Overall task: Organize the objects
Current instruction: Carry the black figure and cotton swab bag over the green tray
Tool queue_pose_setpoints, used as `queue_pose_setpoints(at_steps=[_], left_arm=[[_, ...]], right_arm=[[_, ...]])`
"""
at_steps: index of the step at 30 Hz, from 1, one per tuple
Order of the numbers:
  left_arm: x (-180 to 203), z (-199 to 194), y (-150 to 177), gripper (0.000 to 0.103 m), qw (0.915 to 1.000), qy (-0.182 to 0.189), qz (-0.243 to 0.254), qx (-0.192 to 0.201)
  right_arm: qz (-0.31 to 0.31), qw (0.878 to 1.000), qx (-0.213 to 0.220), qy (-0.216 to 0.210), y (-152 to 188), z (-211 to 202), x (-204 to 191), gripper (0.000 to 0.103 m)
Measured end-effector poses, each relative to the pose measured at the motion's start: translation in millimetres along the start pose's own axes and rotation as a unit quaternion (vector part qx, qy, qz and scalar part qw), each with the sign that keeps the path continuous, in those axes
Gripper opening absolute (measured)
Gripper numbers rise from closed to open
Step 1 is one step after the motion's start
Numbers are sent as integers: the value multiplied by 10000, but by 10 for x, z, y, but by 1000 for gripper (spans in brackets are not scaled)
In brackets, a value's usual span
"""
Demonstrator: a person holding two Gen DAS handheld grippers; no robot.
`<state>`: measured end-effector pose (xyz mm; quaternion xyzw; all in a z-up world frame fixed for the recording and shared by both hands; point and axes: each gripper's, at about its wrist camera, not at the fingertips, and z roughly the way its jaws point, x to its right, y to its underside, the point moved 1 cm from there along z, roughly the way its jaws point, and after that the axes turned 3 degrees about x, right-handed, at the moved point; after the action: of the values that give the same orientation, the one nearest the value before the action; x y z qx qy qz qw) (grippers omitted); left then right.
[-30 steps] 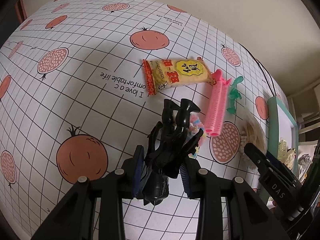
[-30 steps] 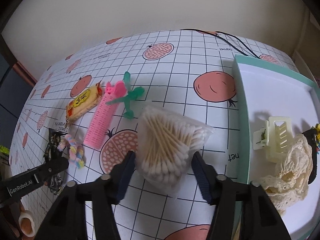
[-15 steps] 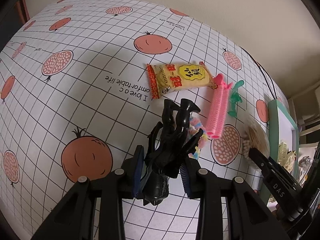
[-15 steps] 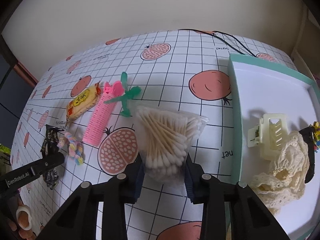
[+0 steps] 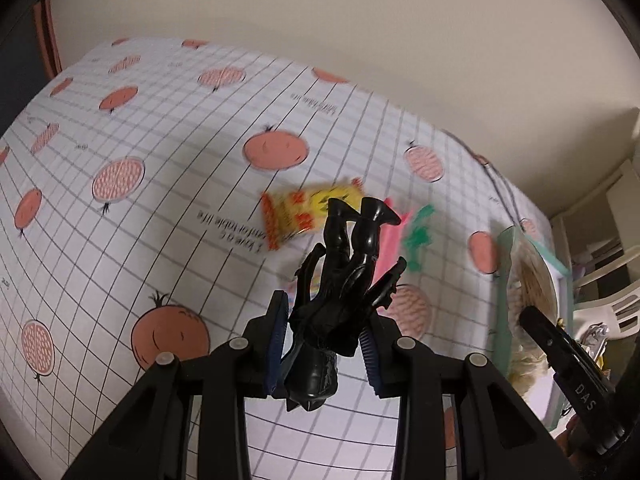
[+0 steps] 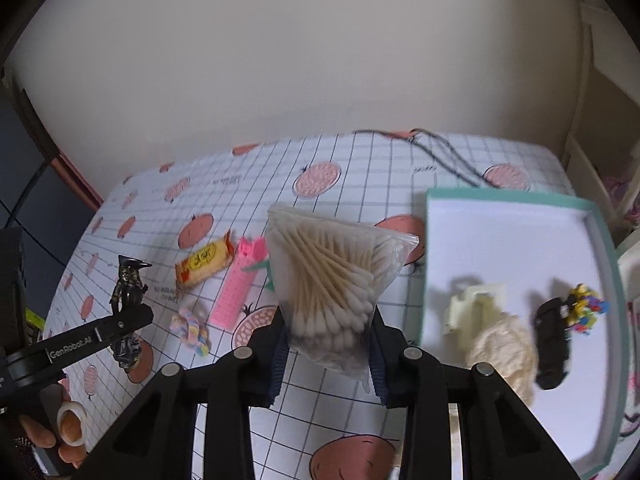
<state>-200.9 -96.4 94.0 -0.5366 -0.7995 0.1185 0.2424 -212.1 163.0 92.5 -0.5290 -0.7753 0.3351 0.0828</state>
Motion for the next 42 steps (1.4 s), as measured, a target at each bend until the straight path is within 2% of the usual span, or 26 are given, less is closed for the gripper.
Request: queue_pose_setpoints(at_steps=[10, 19, 31, 42], left_arm=[[520, -327, -69, 35, 9977, 189, 449, 463], [1091, -530, -13, 36, 9913, 505, 991, 700], [1811, -576, 284, 36, 9786, 813, 1775, 658], [2128, -454, 463, 36, 9749, 1084, 1899, 413]], right_arm=[[181, 9990, 347, 206, -142, -395, 352, 37], [368, 9980, 382, 349, -145, -562, 708, 37], [400, 9960, 478, 642, -82, -778, 1082, 37], [516, 9940, 337, 900, -46, -915, 1416, 37]])
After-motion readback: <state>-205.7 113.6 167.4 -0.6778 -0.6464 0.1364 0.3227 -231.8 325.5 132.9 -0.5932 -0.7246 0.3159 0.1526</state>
